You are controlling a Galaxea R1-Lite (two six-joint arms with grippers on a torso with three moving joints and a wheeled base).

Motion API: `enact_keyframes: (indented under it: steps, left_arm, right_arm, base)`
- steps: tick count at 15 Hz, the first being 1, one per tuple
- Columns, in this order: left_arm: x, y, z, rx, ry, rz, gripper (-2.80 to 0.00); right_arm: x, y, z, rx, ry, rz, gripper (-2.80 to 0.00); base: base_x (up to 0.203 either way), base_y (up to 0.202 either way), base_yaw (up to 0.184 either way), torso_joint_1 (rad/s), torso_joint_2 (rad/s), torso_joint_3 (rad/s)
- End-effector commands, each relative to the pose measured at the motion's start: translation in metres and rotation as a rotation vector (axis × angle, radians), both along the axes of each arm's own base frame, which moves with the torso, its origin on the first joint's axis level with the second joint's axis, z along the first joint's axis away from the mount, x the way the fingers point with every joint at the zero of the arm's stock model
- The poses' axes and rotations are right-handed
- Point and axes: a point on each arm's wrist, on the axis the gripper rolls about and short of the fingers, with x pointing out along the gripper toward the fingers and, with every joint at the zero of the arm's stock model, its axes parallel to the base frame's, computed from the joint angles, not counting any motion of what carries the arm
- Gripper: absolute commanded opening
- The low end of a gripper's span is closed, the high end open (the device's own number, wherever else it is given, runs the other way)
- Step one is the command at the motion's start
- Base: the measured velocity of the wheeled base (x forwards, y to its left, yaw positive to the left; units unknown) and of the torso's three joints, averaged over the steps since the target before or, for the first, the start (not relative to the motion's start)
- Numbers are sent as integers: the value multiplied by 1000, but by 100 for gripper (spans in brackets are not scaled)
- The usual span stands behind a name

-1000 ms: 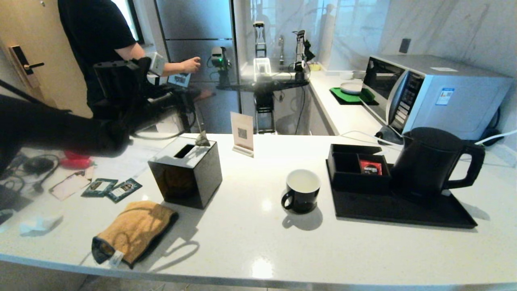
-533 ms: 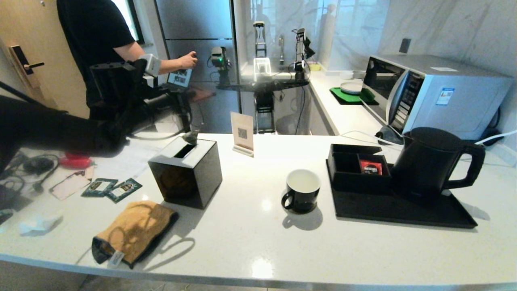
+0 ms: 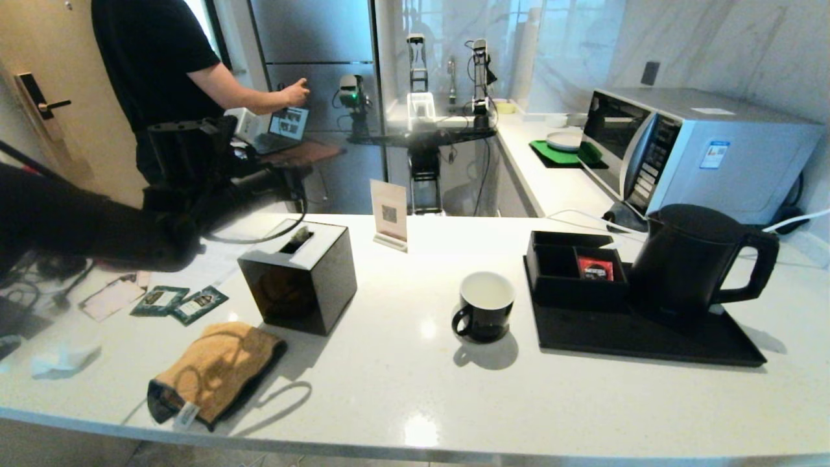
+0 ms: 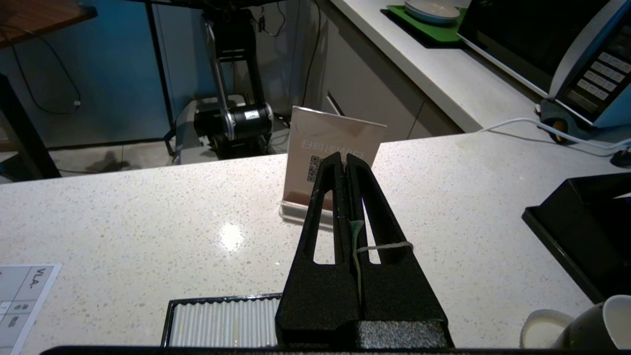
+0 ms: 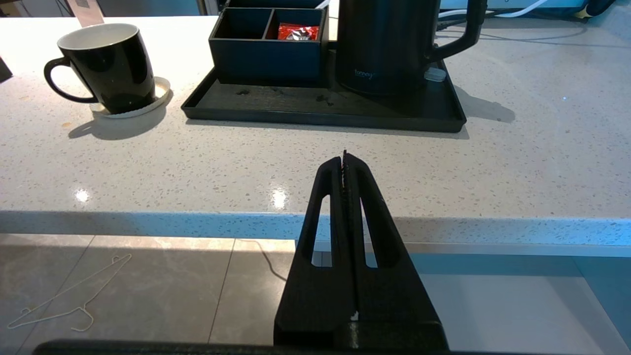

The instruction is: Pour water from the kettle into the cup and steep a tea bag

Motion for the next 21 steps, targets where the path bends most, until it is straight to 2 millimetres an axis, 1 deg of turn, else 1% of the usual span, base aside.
enact_keyframes:
  steps: [1,5,10,13,21]
  left_arm:
    - [-1,0,0,-1,1,10,-280]
    - [-1,0,-3,0,10,10,-280]
    - [-6,-2,-19,9,62,5,-280]
    - [-7,-2,-23,10,74,6,-280]
    - [-8,-1,-24,11,74,19,-280]
  right_arm:
    - [0,0,0,0,1,0,-280]
    - [0,0,0,0,1,0,-280]
    - [0,0,0,0,1,0,-280]
    - [0,0,0,0,1,0,-280]
    - [0,0,0,0,1,0,-280]
  base:
    - [0,0,0,0,0,0]
    - [0,0,0,0,0,0]
    - [0,0,0,0,0,0]
    - [0,0,0,0,0,0]
    - [0,0,0,0,0,0]
